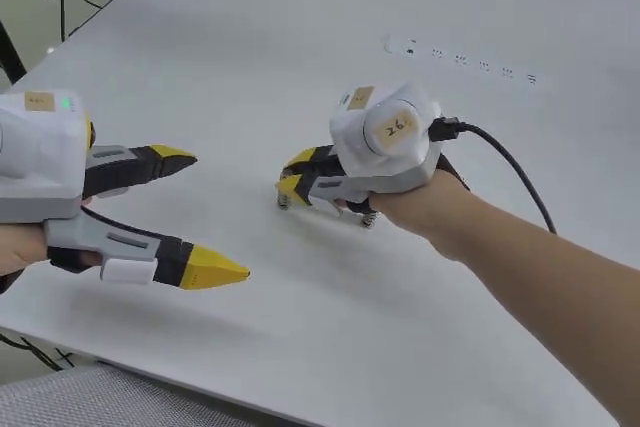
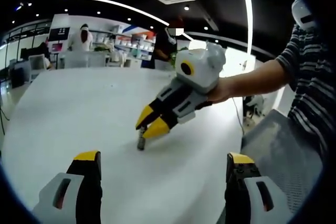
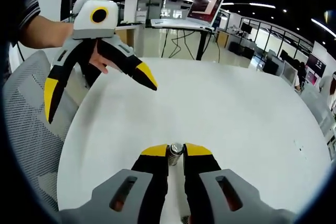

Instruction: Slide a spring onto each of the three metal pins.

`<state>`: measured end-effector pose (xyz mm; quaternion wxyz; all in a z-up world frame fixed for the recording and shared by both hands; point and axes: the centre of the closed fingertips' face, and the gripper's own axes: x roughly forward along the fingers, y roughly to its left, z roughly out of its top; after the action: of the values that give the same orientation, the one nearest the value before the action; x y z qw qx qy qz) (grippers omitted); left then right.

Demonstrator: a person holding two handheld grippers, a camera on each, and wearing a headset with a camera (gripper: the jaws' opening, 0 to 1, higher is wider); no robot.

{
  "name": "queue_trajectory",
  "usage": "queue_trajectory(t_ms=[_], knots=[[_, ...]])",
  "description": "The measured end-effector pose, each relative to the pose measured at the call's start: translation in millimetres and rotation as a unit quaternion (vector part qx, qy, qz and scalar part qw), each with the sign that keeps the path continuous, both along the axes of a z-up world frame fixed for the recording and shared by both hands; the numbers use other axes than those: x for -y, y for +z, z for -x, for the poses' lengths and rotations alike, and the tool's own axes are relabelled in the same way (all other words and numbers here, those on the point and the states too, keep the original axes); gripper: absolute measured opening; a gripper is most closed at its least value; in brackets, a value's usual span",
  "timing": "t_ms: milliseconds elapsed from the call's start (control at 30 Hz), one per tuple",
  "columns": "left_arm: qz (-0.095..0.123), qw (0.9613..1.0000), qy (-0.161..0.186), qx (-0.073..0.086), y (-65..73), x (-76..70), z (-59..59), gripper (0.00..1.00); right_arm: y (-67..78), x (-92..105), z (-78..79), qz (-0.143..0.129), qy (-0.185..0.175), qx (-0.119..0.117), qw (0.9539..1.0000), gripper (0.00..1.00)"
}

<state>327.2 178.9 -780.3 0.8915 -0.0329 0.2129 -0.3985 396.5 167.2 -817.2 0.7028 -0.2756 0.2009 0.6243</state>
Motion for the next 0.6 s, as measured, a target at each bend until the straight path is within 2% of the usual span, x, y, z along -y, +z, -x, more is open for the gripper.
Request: queue_trajectory(t_ms=[200,333,600], knots=[[0.0,1.0,-0.002,-0.001,-0.9,1.8,-0.2,0.96,0.1,0.3,0.1,0.0,-0.003,-0.006,1.0,0.08],[0.001,1.0,-0.003,0.0,0.3,3.2,-0.9,0.95,0.5,0.1,0.2,-0.006,-0.014,-0.027,0.9995,0.09],[0.003,1.0,-0.002,0.003,3.0,4.6,-1.9,0.96,3.5,2.9,-0.5,-0.014,-0.027,-0.034,0.999,0.14]])
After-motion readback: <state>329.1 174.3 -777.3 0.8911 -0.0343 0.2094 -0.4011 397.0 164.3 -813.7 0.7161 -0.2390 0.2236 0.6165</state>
